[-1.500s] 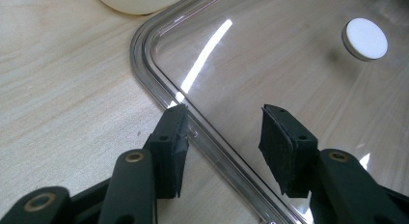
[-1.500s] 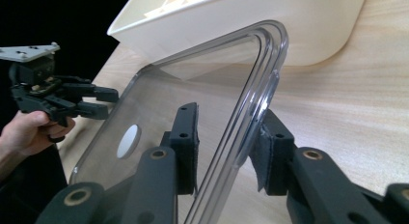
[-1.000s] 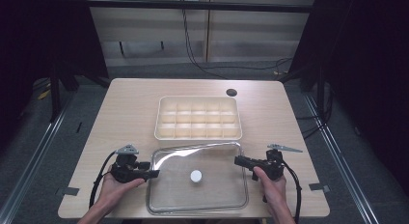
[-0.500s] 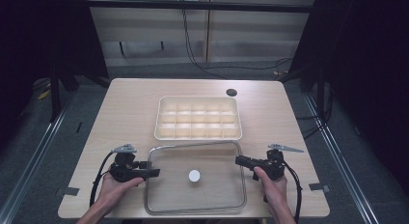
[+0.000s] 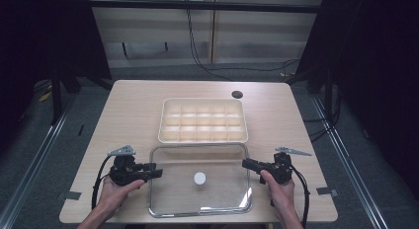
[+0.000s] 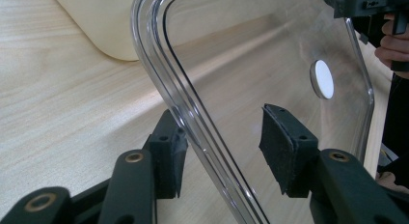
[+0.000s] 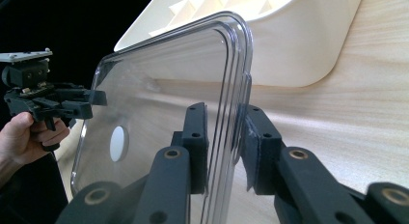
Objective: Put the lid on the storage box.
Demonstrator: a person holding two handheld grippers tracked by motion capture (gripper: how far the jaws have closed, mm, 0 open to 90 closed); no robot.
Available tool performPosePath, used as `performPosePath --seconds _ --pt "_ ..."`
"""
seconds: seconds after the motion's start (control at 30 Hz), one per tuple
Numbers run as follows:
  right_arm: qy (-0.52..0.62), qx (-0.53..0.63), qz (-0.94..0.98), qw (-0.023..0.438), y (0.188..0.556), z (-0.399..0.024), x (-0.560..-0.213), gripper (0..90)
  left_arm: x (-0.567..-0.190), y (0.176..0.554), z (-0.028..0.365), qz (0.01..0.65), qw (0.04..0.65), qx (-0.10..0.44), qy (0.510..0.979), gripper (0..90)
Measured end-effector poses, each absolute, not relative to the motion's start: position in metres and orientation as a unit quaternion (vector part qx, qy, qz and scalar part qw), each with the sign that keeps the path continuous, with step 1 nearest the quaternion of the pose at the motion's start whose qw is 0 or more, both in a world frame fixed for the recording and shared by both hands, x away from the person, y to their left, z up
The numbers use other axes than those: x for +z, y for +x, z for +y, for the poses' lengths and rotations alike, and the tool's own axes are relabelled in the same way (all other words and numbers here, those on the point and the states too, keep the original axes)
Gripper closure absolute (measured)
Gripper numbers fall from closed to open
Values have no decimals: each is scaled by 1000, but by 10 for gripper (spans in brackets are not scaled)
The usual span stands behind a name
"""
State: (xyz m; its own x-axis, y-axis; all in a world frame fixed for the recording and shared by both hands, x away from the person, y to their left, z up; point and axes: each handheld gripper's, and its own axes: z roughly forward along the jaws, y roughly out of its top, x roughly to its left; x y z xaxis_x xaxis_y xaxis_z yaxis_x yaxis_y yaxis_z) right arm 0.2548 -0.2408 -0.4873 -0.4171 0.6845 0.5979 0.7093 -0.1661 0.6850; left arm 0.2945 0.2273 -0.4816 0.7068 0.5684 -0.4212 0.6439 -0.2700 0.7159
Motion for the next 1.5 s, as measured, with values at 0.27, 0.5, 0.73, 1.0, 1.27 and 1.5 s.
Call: performPosePath --seconds 0.27,0.5,0.73,1.0,1.27,1.5 --pt "-538 -536 -651 -2 253 -240 -483 727 -474 295 228 375 472 -31 798 556" --pt "-538 -535 -651 -10 251 -238 -478 727 -470 295 230 381 475 -33 793 574" --pt "-534 -535 -654 -20 249 -234 -473 724 -465 289 233 377 482 -25 790 591" --pt "-532 -536 -655 -30 246 -232 -468 725 -462 288 237 374 497 -32 782 637" --pt "-530 -543 -650 -44 243 -231 -459 730 -450 286 238 370 505 -25 779 665" --pt "-526 -555 -642 -52 241 -234 -451 740 -440 288 236 361 514 -18 778 703"
